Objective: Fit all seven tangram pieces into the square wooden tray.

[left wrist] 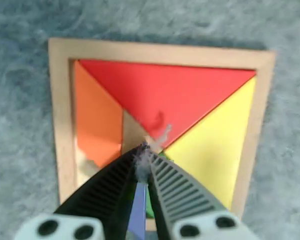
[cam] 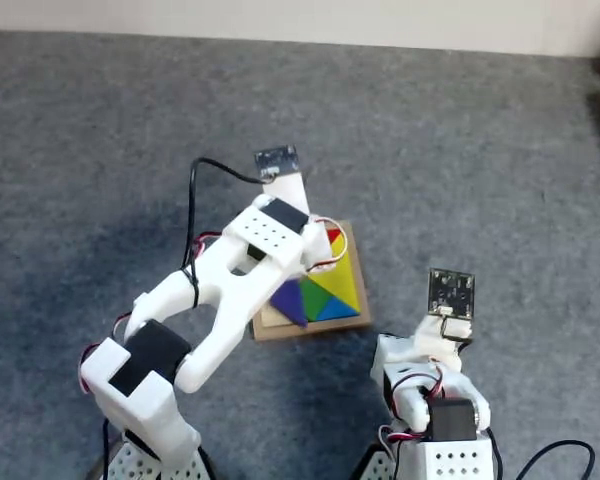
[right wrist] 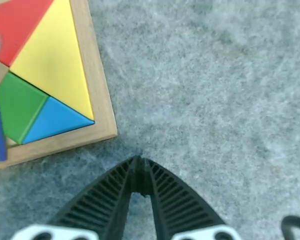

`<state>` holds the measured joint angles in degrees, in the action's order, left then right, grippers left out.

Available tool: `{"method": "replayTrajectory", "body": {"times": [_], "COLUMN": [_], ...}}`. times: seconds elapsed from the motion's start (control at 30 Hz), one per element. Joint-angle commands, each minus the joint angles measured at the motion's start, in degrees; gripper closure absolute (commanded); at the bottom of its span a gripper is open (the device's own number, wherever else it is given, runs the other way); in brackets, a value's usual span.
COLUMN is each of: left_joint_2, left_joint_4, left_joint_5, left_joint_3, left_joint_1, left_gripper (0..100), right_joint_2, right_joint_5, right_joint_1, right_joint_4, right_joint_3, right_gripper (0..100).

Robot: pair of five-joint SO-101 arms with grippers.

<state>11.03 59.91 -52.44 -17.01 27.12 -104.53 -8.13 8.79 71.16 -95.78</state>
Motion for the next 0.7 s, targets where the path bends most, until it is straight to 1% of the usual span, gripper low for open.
{"method": "replayTrajectory", "body": {"times": [0.0,0.33,0.47,0.67], "left_joint_2": [-0.7,-12.1,-14.8,-15.6], "left_joint_4": [3.1,9.4,9.8,14.3], "left_joint_5": [0.2,0.1,0.4,0.5], "left_joint_3": [-0.3,-0.9,-1.1,-3.1], "left_joint_1": [-1.3,-3.5,-2.0,1.4], "left_gripper": [100,100,100,100], "right_joint_2": [-0.7,-0.7,-0.7,-0.7], "right_joint_5": [-0.4,-0.4,-0.4,-0.4], "right_joint_1": [-0.7,-0.7,-0.7,-0.7], "right_joint_4": [0.5,0.5,0.5,0.5], "right_joint_3": [-6.6,-6.6,-6.6,-6.6], "right_gripper": [99.3,99.3,99.3,99.3]}}
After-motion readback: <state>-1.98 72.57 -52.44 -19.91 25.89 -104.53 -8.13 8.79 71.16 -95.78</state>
